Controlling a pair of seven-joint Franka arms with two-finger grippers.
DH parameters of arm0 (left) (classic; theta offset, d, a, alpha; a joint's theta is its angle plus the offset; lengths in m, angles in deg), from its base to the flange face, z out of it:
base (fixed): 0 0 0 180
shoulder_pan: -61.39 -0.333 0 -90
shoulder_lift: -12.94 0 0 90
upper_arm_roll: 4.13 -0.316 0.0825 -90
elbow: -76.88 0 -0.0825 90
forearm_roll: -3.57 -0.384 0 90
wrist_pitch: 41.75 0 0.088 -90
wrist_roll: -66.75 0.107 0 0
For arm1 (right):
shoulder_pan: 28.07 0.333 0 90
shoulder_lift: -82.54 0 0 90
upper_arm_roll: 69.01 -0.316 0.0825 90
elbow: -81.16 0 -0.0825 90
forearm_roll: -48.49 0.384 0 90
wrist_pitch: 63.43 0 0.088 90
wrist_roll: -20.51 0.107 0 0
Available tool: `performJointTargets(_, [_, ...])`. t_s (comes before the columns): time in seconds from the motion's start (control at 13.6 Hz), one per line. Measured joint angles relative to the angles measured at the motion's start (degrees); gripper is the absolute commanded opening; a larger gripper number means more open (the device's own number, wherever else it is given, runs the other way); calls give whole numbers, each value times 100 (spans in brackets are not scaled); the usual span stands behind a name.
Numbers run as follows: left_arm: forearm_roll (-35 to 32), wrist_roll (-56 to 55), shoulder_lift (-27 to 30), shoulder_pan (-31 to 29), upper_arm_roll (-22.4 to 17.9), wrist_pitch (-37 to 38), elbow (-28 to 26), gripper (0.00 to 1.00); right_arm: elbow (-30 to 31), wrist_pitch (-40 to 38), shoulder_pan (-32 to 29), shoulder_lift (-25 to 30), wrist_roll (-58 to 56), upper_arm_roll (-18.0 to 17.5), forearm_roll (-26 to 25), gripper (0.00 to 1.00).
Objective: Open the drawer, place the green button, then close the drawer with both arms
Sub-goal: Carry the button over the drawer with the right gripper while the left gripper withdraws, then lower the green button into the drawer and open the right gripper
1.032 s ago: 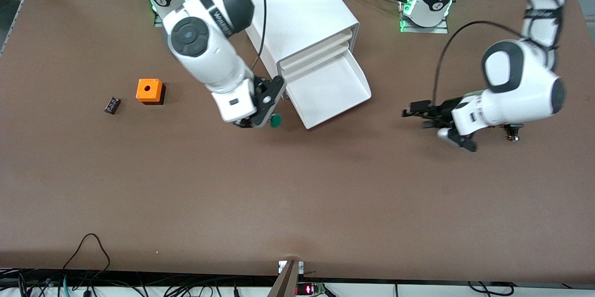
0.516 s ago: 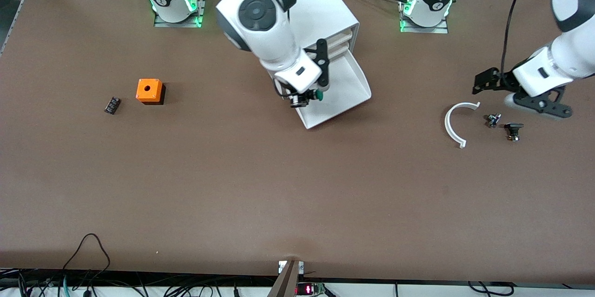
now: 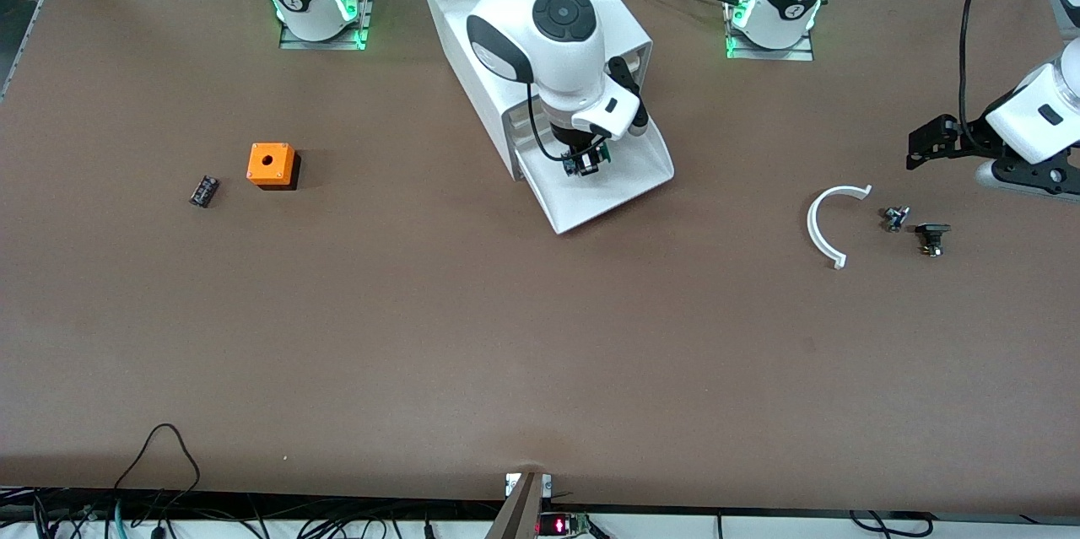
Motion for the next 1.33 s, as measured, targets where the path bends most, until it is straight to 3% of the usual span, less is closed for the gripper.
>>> performJointTargets(0.29, [-136, 426, -14, 8, -46, -8, 7, 100, -3, 31, 235, -280, -6, 0, -308, 29])
performJointTargets(0.66, [-137, -893, -13, 56, -62, 304, 174, 100, -4, 396, 282, -484, -6, 28, -343, 30])
performJointTargets(0.88, [-137, -1029, -14, 84, -56, 347, 278, 100, -4, 563, 288, -625, -4, 33, -430, 32])
performJointTargets(1.03, [-137, -1037, -14, 84, -56, 348, 341, 100, -4, 572, 295, -669, 18, 33, -433, 47])
performJointTargets(1.18, [-137, -1063, -27, 85, -56, 329, 351, 100, -4, 575, 307, -685, 135, 33, -435, 100])
performJointTargets(1.33, [-137, -1091, -85, 85, -56, 206, 351, 100, -4, 575, 319, -686, 484, 33, -439, 100])
